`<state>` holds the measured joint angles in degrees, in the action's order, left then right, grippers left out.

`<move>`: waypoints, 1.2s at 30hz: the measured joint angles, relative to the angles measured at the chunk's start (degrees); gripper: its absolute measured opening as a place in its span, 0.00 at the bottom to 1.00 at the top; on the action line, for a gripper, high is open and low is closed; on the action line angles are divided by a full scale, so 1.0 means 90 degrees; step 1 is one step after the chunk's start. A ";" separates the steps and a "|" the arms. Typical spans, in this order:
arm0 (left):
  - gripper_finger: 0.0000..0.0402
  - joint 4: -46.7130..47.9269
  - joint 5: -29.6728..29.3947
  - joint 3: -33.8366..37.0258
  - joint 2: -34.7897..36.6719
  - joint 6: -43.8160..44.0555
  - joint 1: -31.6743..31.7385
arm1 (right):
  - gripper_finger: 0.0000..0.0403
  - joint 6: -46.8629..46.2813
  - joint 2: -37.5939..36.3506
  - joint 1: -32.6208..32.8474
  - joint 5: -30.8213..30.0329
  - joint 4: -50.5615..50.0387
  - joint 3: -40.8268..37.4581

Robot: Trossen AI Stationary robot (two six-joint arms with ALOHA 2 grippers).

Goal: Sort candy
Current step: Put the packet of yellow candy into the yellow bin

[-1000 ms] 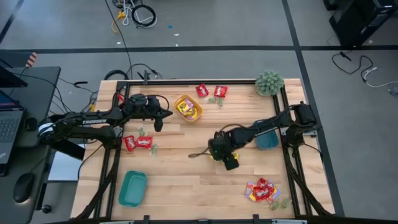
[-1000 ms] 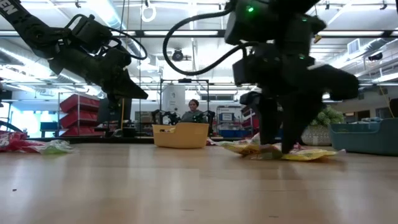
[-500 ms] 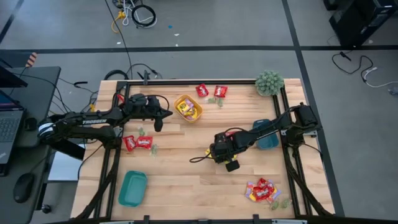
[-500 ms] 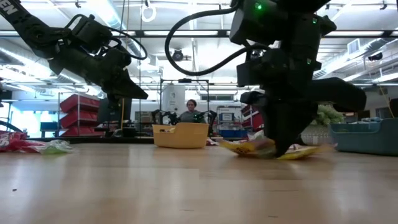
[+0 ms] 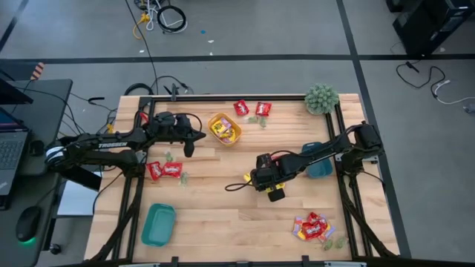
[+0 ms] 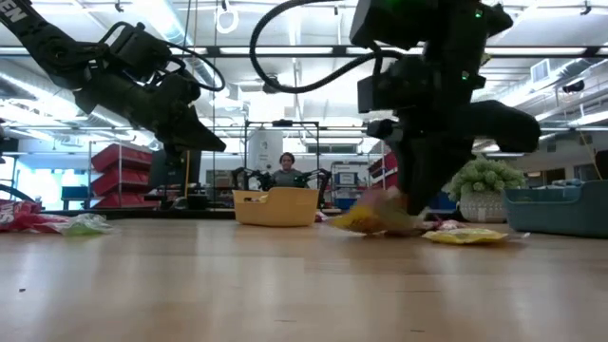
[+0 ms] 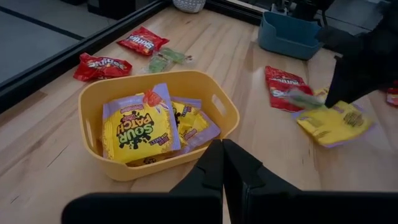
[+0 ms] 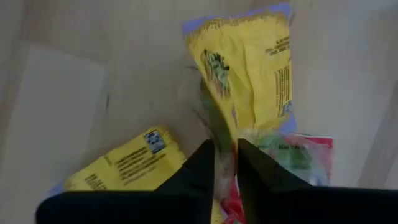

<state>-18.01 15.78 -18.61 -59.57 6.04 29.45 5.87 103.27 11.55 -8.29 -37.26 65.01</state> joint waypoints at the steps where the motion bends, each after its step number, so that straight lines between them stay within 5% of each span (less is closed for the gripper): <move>1: 0.00 0.0007 0.0042 0.0000 0.0000 0.0000 0.0000 | 0.17 -0.0022 -0.0009 -0.0009 -0.0001 -0.0006 0.0015; 12: 0.00 0.0021 0.0117 0.0000 0.0000 -0.0002 -0.0010 | 0.45 -0.0024 -0.0032 -0.0138 0.0000 0.0414 0.0027; 19: 0.00 0.0021 0.0117 0.0000 0.0000 -0.0002 -0.0010 | 0.42 0.0024 -0.0032 -0.0517 0.0437 0.1591 0.0027; 36: 0.00 0.0031 0.0115 0.0000 0.0000 -0.0104 -0.0010 | 0.40 -0.0325 -0.0030 -0.1571 0.1418 0.2186 -0.0482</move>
<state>-17.74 16.82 -18.61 -59.57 5.10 29.36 2.94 103.00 -2.59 4.47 -17.59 60.67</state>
